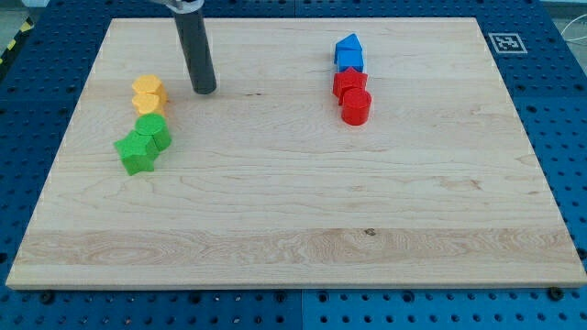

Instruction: Slide the yellow heart towards the center left

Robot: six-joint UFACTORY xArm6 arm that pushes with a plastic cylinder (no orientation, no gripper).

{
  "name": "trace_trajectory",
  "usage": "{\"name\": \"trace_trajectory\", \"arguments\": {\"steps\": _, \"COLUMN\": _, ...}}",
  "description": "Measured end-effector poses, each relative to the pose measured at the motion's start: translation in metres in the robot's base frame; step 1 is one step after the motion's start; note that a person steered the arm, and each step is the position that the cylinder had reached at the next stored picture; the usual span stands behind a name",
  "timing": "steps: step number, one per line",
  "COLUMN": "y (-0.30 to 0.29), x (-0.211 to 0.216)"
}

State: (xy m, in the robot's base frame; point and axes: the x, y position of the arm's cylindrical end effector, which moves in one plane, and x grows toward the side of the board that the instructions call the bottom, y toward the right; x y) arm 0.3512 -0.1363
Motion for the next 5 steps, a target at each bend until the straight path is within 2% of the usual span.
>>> {"name": "trace_trajectory", "arguments": {"steps": 2, "y": -0.053, "x": 0.012}}
{"name": "trace_trajectory", "arguments": {"steps": 3, "y": -0.051, "x": 0.012}}
{"name": "trace_trajectory", "arguments": {"steps": 4, "y": -0.001, "x": 0.011}}
{"name": "trace_trajectory", "arguments": {"steps": 5, "y": 0.013, "x": 0.039}}
